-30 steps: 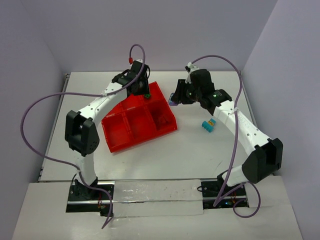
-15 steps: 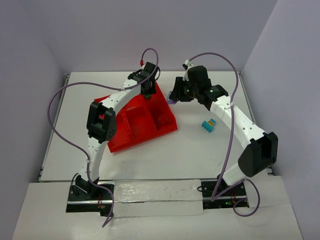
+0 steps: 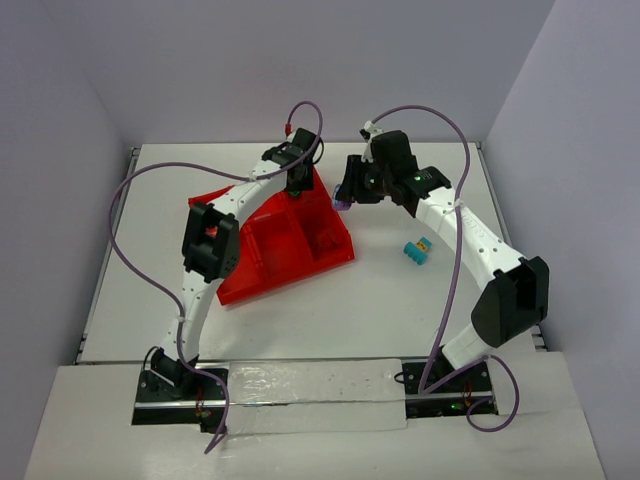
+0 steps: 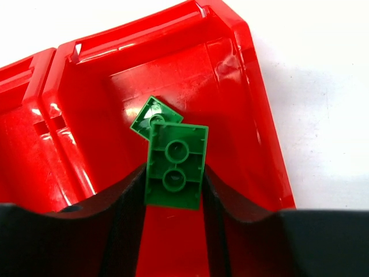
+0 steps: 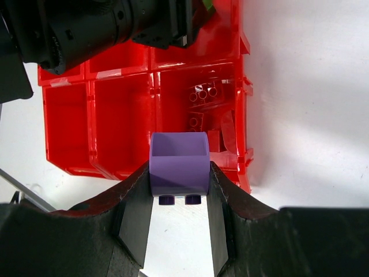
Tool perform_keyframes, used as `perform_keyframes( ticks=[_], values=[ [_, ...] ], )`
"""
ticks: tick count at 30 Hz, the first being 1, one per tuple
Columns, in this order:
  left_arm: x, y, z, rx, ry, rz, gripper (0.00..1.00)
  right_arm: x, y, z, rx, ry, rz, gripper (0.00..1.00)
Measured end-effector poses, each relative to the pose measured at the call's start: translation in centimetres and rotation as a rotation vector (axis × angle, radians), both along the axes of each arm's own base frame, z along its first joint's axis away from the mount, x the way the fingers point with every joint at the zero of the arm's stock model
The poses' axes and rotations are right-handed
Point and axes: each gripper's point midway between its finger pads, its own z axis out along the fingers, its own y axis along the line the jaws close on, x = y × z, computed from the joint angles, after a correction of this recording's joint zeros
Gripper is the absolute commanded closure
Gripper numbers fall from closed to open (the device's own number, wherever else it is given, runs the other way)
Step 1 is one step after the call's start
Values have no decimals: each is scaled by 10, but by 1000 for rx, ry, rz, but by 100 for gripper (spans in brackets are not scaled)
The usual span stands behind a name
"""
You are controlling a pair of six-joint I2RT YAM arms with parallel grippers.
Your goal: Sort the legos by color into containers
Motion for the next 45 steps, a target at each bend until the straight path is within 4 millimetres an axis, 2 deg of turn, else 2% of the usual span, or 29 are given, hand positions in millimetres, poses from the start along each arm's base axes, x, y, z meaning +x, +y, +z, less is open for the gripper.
perform_keyframes(
  ticks=[4,5,14,17,20,23,25,28,30,32,35,37,41,45],
  values=[
    [1,0,-1,7,-1,-9,17,1,1,0,-1,1,5,100],
    [1,-1,0,6,-2,-10,16,1,1,0,-1,3,6,100],
    [8,-4,15,1,-38,-29,15,1,2,0,-1,5,12,100],
    [8,-3,27,-6,-54,-30,15,0,2,0,0,6,13,100],
    [8,-1,54,-25,-97,-29,15,0,3,0,2,8,17,100],
    [6,6,102,-62,-169,-16,15,-1,4,1,5,8,22,100],
    [0,20,135,-100,-209,5,16,-3,8,3,7,4,33,100],
    [-10,61,179,-135,-267,80,15,-9,24,9,4,-13,78,100],
    [-18,95,199,-122,-300,148,15,-17,42,12,-3,-26,132,100],
    [-27,123,210,-106,-320,201,15,-26,64,11,-16,-32,196,100],
    [-41,147,212,-90,-314,241,15,-40,94,0,-33,-20,279,100],
    [-48,155,202,-79,-291,254,15,-48,107,-13,-46,5,313,100],
    [-57,165,173,-53,-221,275,15,-49,118,-39,-68,57,329,99],
    [-61,166,159,-50,-184,280,15,-40,127,-64,-94,101,330,86]
  ],
)
